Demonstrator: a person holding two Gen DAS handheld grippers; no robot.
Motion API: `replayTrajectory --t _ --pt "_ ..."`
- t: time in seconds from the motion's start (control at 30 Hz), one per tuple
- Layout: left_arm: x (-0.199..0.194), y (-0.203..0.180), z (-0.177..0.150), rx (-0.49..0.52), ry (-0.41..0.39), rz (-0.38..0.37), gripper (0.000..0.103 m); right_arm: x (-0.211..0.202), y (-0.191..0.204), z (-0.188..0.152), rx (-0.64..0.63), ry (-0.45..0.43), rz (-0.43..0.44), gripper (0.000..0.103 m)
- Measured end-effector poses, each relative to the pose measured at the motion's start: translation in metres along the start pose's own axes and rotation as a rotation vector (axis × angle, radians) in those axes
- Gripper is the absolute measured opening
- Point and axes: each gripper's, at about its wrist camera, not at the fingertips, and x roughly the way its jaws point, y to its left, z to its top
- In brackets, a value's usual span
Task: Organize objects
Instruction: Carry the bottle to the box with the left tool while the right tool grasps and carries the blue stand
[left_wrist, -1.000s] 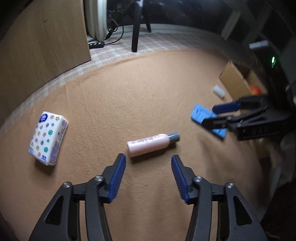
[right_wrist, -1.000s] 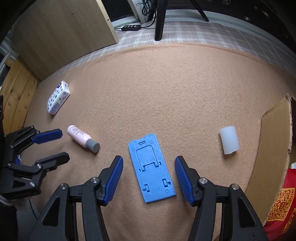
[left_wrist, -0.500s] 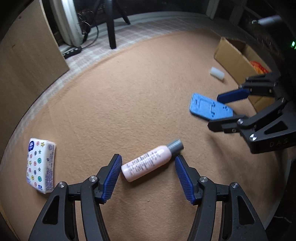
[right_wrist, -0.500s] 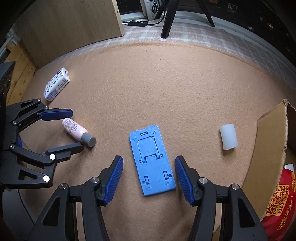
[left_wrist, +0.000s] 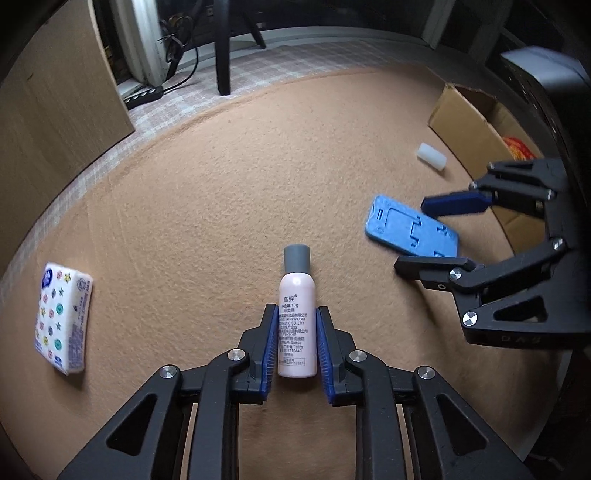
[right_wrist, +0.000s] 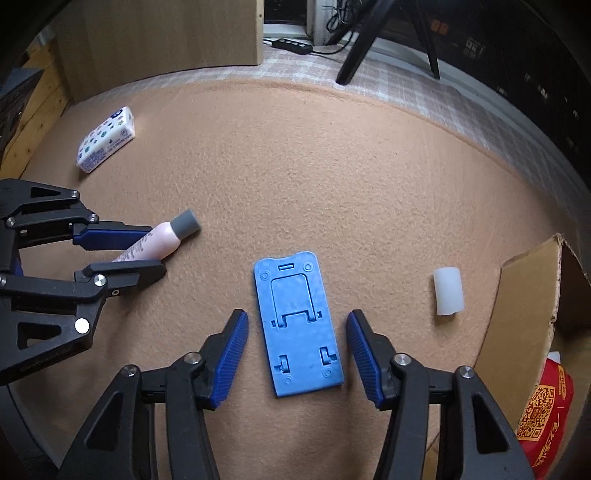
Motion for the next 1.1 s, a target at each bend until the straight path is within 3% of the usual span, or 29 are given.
replayTrajectory --t 0.03,0.5,0.8,1.1 --pt "-0.001 0.001 -0.001 -0.015 -0.003 -0.005 0.021 -0.001 0.000 -0.001 0.000 -0.004 0.001 0.035" --pt "-0.028 -0.007 -0.043 -0.134 -0.053 -0.012 0.021 -0.031 0.007 -0.036 0.027 -0.070 0.053 0.033" --pt "-0.062 -0.048 -0.056 -0.084 -0.124 -0.019 0.021 -0.086 -0.006 -0.080 0.120 -0.205 0.105 0.033" --pt "-0.084 -0.107 -0.044 -0.010 -0.172 -0.084 0.021 -0.139 -0.035 -0.130 0.260 -0.304 0.087 0.033"
